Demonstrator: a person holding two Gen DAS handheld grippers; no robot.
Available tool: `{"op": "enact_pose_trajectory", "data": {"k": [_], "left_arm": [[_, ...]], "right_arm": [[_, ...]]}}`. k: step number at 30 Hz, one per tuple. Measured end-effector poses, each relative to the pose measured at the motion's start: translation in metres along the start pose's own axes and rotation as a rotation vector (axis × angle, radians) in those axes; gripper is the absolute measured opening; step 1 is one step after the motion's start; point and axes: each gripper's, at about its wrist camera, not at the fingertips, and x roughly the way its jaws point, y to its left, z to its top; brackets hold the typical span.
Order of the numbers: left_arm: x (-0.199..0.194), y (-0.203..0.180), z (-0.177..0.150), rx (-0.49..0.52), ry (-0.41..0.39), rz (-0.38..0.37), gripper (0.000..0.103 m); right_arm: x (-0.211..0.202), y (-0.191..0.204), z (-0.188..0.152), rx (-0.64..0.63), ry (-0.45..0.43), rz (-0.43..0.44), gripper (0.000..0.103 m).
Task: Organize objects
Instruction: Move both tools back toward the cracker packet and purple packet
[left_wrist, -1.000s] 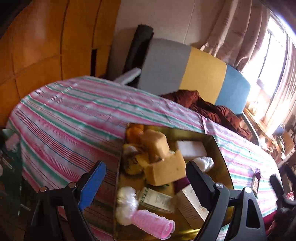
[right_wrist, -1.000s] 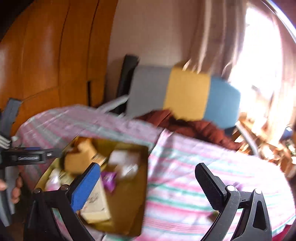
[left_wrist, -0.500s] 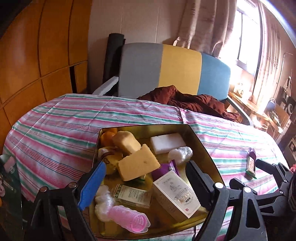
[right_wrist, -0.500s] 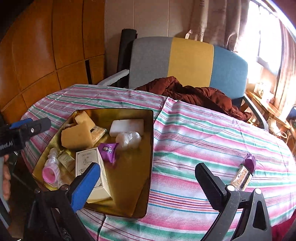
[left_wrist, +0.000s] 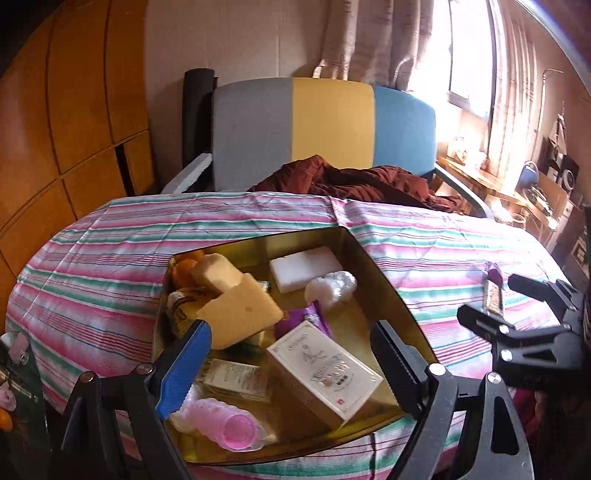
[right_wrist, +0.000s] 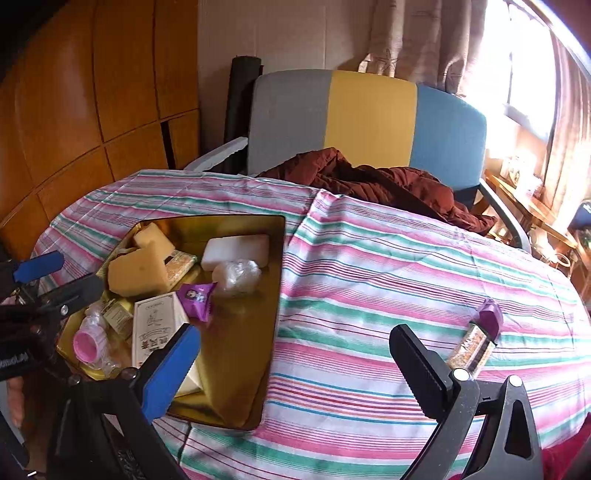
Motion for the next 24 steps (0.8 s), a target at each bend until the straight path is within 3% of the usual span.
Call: {"op": "enact_pose_trajectory", "data": {"k": [12, 24], "left_arm": [[0.007, -0.04, 0.004, 0.073, 0.029, -0.101, 0.089], [0.021, -0.102, 0.013, 0.192, 0.073, -0.223, 0.089]], "right_arm": [[-0.004, -0.098, 0.008, 0.202, 0.006, -0.107, 0.103], [-0.019, -0.256, 0.004, 0.539, -0.043, -0.329, 0.103]]}}
